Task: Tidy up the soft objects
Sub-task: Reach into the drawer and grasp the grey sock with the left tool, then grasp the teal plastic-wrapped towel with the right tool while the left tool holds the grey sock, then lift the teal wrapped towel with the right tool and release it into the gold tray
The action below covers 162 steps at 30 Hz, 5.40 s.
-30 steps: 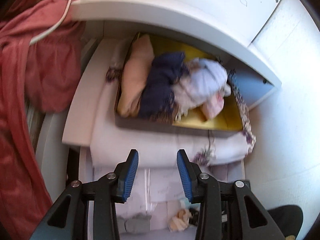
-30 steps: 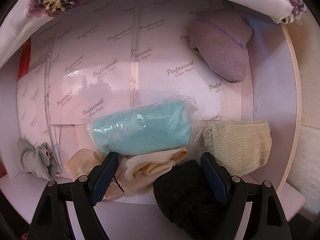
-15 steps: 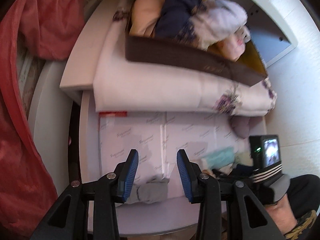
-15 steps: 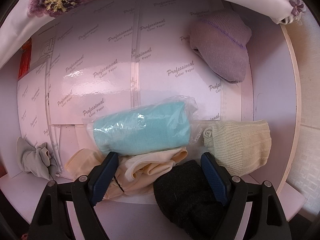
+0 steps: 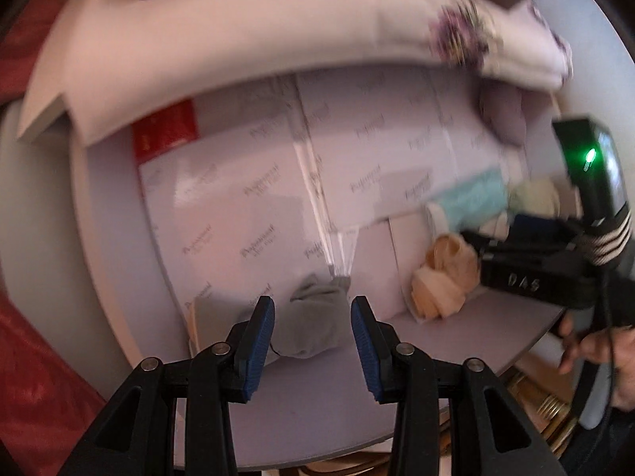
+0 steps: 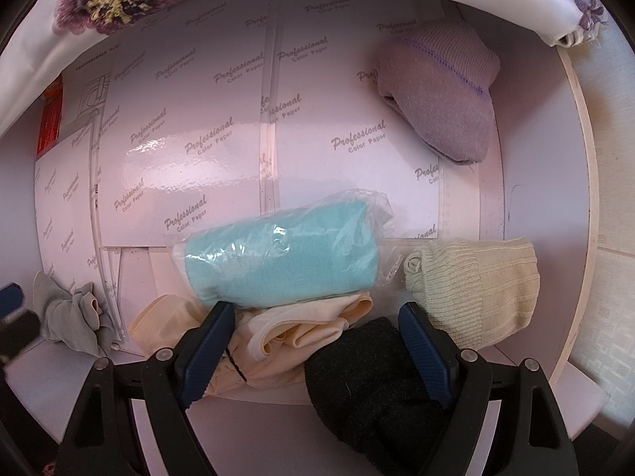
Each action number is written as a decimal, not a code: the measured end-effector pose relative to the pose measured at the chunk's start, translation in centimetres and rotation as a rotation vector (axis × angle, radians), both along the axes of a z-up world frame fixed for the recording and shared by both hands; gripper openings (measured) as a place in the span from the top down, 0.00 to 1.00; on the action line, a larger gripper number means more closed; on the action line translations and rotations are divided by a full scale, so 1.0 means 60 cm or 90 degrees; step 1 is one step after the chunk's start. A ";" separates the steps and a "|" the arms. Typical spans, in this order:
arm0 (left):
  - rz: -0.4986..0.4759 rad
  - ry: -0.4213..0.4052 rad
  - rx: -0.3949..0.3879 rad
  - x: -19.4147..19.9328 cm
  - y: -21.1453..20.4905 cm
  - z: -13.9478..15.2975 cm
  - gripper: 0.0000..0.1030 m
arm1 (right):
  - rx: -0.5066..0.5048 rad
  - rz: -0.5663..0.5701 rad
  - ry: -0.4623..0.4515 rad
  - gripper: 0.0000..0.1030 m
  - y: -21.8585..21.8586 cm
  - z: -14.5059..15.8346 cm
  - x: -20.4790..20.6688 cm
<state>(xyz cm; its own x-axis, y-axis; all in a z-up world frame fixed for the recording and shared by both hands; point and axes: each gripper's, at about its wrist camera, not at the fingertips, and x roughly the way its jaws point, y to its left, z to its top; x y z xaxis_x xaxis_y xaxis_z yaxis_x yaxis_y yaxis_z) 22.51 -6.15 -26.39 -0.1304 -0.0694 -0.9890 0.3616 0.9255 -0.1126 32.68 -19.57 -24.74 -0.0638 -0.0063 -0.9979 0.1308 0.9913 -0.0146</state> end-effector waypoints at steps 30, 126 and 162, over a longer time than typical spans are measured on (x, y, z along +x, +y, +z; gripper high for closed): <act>0.069 0.006 -0.042 0.059 0.004 -0.064 0.84 | -0.002 0.001 -0.001 0.17 0.003 -0.001 -0.002; 0.094 0.063 0.016 0.063 0.025 -0.112 0.60 | 0.057 -0.029 -0.052 0.66 0.064 -0.013 0.043; 0.075 0.054 0.027 0.062 0.022 -0.109 0.60 | 0.091 0.118 -0.325 0.71 0.111 0.318 -0.044</act>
